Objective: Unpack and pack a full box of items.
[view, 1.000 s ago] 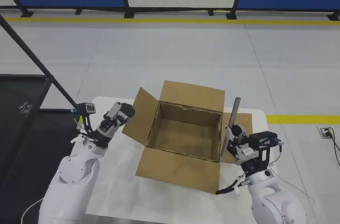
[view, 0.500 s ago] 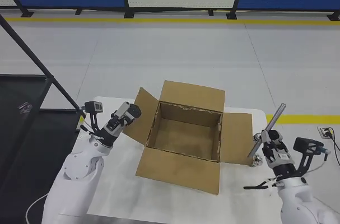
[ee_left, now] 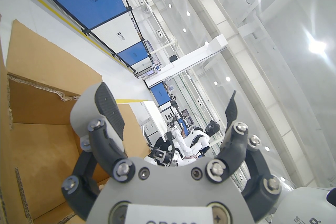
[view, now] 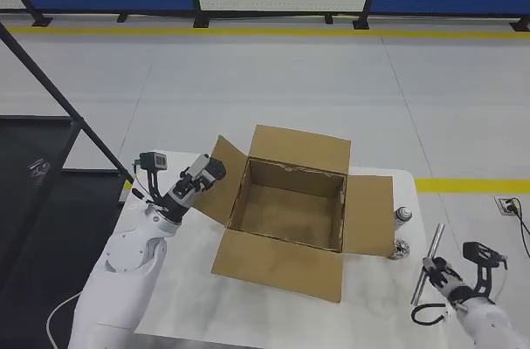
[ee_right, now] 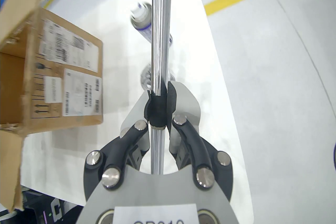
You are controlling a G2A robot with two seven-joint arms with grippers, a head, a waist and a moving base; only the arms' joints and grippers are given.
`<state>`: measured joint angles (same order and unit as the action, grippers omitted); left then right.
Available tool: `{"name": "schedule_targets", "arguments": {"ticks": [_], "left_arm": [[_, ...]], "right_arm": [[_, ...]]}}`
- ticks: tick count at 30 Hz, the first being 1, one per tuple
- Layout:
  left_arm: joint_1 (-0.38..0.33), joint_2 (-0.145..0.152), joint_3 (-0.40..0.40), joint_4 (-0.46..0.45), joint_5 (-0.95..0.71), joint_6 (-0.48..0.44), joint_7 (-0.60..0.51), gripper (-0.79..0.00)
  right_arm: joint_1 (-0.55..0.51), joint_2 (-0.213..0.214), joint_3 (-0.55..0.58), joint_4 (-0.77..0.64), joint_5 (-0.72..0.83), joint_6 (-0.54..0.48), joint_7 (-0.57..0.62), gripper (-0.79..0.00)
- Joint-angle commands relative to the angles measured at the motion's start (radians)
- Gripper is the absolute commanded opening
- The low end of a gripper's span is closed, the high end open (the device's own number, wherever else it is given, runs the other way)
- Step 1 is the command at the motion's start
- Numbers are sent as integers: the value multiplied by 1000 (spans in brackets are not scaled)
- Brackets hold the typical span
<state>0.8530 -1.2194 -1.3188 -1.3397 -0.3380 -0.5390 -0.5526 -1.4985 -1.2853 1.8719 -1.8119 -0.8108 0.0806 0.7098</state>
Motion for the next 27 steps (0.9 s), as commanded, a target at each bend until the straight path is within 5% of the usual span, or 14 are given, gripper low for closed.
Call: {"name": "schedule_targets", "arguments": {"ticks": [1, 27], "left_arm": [[-1, -1, 2, 3, 0, -2, 0, 0], [24, 0, -18, -18, 16, -3, 12, 0]], "right_arm": [[41, 3, -18, 64, -2, 10, 44, -785], [229, 26, -146, 294, -52, 24, 96, -785]]}}
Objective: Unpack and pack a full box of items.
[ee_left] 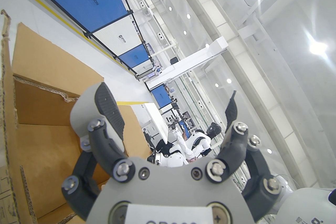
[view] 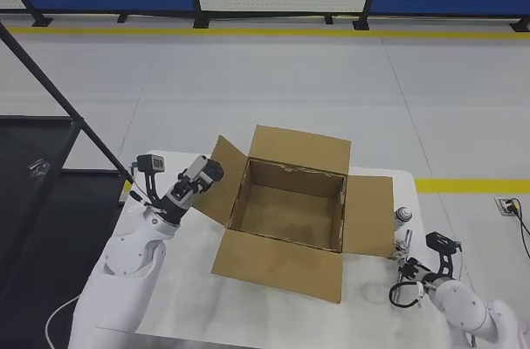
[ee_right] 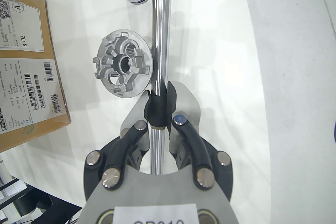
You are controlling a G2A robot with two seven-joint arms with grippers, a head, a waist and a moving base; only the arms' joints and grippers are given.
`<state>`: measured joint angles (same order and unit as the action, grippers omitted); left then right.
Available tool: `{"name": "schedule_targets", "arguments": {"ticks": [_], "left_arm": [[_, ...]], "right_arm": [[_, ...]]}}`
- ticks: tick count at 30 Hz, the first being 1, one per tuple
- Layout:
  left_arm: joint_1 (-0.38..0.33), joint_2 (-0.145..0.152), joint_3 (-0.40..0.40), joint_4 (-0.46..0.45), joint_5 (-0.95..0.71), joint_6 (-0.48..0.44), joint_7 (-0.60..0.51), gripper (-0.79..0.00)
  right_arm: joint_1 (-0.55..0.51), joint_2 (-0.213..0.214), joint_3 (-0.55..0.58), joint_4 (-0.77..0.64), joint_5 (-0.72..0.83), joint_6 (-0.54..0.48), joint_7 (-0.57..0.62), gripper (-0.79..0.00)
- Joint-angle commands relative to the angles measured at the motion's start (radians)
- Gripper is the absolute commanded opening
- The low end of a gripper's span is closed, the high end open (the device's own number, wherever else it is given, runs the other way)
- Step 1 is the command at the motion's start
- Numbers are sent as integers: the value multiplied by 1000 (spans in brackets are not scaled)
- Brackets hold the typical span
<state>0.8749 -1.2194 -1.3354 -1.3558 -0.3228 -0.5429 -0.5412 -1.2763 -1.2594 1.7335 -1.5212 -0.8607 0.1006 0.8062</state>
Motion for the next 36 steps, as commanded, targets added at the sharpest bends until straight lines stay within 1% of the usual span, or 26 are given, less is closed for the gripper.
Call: {"name": "schedule_targets", "arguments": {"ticks": [1, 5, 8, 11, 19, 21, 22, 25, 28, 29, 32, 36], "left_arm": [[3, 0, -3, -2, 0, 0, 1, 0], [9, 1, -9, -7, 1, 1, 2, 0], [14, 2, -13, -11, 3, 0, 3, 0], [17, 2, -15, -14, 4, 3, 4, 0], [15, 2, -15, -18, 10, 5, 4, 0], [15, 2, -16, -18, 10, 6, 4, 0], [14, 2, -16, -18, 9, 6, 4, 0], [13, 2, -19, -17, 8, 7, 3, 0], [11, 2, -19, -15, 4, 6, 0, 0], [10, 2, -19, -14, 4, 6, -1, 0], [6, 2, -19, -11, 4, 5, 1, 0], [1, 0, -14, -4, 3, 2, 1, 0]], "right_arm": [[12, 0, -15, 7, -4, 7, -1, -785], [28, 3, -23, 22, -3, 24, -2, -785], [34, 5, -11, 30, 4, 56, -4, -785], [32, 7, -5, 29, 21, 63, -6, -785], [53, 12, -27, 46, -17, 117, -13, -785], [63, 13, -32, 63, -21, 119, -18, -723], [69, 14, -33, 73, -23, 122, -20, -723], [87, 16, -35, 102, -17, 121, -21, -690], [96, 18, -32, 121, -9, 114, -27, -637], [97, 19, -30, 124, -6, 113, -28, -600], [95, 22, -25, 124, 2, 111, -31, -597], [84, 25, -11, 108, 16, 115, -53, -566]]}}
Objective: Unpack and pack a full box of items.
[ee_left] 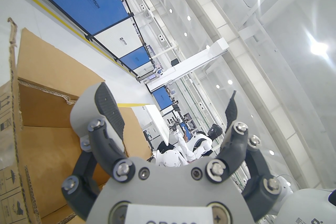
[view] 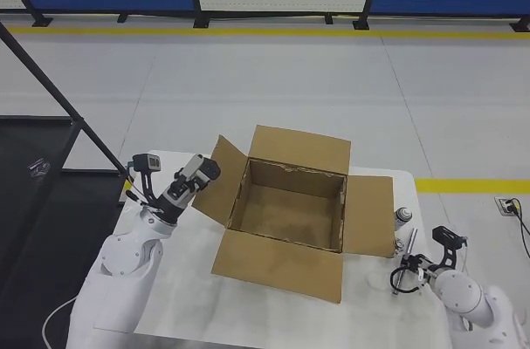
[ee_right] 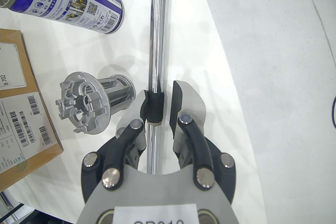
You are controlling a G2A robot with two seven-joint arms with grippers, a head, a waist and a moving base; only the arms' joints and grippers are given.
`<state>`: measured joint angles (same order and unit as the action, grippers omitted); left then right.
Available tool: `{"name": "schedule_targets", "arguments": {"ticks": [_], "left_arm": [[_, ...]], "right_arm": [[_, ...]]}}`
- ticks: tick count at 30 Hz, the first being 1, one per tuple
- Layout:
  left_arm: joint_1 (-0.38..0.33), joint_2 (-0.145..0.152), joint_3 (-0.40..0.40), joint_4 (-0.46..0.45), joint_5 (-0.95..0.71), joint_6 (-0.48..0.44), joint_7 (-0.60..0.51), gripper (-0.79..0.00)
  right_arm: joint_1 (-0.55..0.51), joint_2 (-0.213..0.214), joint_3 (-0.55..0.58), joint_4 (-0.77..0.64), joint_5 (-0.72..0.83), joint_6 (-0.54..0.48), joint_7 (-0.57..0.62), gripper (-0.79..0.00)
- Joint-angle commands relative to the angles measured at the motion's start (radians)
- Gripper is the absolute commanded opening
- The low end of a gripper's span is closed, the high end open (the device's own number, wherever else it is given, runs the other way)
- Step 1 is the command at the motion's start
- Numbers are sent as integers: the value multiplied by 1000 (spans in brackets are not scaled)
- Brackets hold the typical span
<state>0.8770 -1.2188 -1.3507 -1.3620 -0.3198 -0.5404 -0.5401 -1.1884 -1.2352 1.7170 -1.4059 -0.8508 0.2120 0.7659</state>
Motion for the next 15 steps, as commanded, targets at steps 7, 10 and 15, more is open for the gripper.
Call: {"name": "schedule_targets", "arguments": {"ticks": [7, 10, 15], "left_arm": [[-8, -1, -1, 6, 7, -8, 13, 0], [-5, 0, -13, 4, 10, -15, 22, 0], [17, 7, -56, -4, 22, -22, 44, 0]], "right_arm": [[-110, -8, 93, -175, 213, -40, -205, -339], [-157, -11, 129, -233, 355, -153, -238, -274], [-150, -7, 142, -236, 508, -306, -190, 0]]}}
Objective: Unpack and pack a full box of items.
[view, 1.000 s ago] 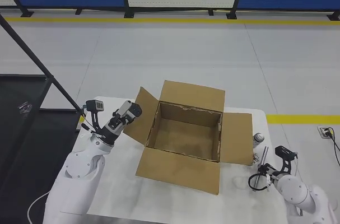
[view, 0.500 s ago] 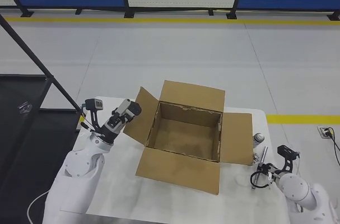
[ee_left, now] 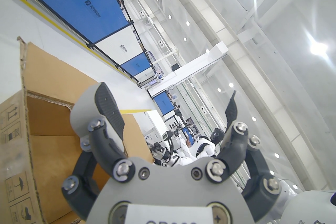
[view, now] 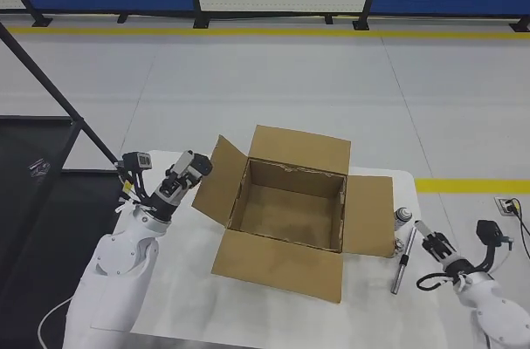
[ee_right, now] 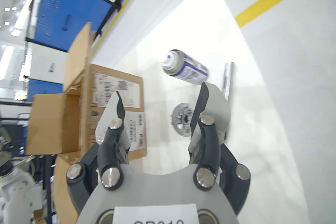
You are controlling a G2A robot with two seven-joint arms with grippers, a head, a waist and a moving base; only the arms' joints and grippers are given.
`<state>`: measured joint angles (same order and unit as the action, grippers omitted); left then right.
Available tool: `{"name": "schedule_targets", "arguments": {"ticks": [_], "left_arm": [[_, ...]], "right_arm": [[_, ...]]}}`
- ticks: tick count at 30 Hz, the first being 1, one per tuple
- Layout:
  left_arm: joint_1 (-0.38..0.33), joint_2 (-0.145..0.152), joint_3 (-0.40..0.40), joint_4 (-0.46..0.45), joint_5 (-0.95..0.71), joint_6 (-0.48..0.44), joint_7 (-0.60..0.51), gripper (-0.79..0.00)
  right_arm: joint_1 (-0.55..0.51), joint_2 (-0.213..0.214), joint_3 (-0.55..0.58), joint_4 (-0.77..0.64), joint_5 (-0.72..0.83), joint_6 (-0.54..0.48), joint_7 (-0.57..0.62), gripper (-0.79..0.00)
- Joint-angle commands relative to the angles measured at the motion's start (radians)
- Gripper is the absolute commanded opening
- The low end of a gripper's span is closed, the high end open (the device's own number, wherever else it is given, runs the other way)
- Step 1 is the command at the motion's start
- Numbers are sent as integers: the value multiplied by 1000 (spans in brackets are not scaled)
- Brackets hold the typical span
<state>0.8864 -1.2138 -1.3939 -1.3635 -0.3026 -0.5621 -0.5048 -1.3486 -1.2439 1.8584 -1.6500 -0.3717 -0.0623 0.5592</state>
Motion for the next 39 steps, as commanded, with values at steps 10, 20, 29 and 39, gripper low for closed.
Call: {"name": "schedule_targets", "arguments": {"ticks": [10, 20, 29, 39], "left_arm": [[97, 20, -123, -50, 32, 12, 69, 0], [124, 23, -142, -68, 31, 19, 85, 0], [143, 25, -155, -88, 25, 14, 90, 0], [151, 26, -151, -100, 22, 12, 87, 0]], "right_arm": [[149, 17, -87, 32, -27, -15, 92, 0], [332, 19, -258, 106, -152, 49, 148, 0], [428, 19, -348, 168, -186, 62, 174, 0], [476, 20, -388, 197, -185, 76, 158, 0]]}}
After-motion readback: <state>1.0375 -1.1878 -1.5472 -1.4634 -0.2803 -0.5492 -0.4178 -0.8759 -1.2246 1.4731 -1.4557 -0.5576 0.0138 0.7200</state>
